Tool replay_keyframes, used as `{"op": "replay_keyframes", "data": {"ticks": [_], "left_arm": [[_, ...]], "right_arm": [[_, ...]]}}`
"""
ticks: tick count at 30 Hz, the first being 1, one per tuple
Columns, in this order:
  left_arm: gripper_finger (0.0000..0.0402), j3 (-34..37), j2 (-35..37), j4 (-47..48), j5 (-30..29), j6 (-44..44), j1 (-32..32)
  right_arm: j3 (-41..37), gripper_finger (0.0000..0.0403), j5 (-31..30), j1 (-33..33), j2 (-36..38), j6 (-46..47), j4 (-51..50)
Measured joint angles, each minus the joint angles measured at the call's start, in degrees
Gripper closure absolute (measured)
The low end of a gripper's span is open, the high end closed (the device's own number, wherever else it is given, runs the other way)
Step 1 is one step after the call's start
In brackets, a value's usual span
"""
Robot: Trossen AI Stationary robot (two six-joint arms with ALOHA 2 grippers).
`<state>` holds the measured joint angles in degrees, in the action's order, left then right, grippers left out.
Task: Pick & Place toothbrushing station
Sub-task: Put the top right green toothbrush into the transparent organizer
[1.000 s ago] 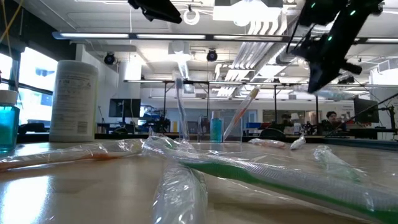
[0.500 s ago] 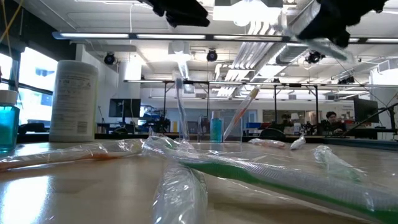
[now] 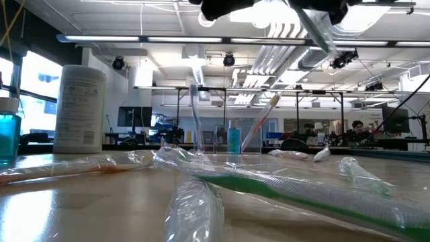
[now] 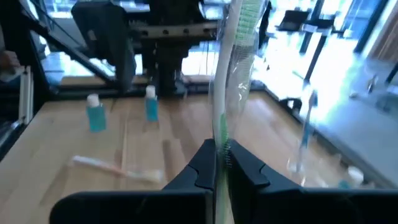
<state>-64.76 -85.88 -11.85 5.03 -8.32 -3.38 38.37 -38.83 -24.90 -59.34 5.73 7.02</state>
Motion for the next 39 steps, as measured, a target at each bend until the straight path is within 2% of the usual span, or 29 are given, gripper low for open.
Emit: {"op": "replay_keyframes", "data": {"ticks": [5,11,21,39], "left_arm": [[0.0023,0.06,-0.95,-2.25,0.2,-0.24,-0.02],[0.0022,0.03,-1.52,-4.37,0.16,-0.18,0.0],[0.0022,0.01,-1.49,-7.26,-0.09,-0.43,0.0],[0.0022,0.01,-1.49,-7.76,-1.91,0.41,-0.02]], "right_arm": [[0.0,0.0396,-0.26,0.02,-4.74,-7.76,9.87],[0.02,0.0396,-0.28,0.15,-8.63,-11.64,15.37],[0.02,0.0397,-0.26,1.86,-12.28,-14.48,20.11],[0.02,0.0397,-0.08,2.18,-12.36,-16.57,21.97]]}}
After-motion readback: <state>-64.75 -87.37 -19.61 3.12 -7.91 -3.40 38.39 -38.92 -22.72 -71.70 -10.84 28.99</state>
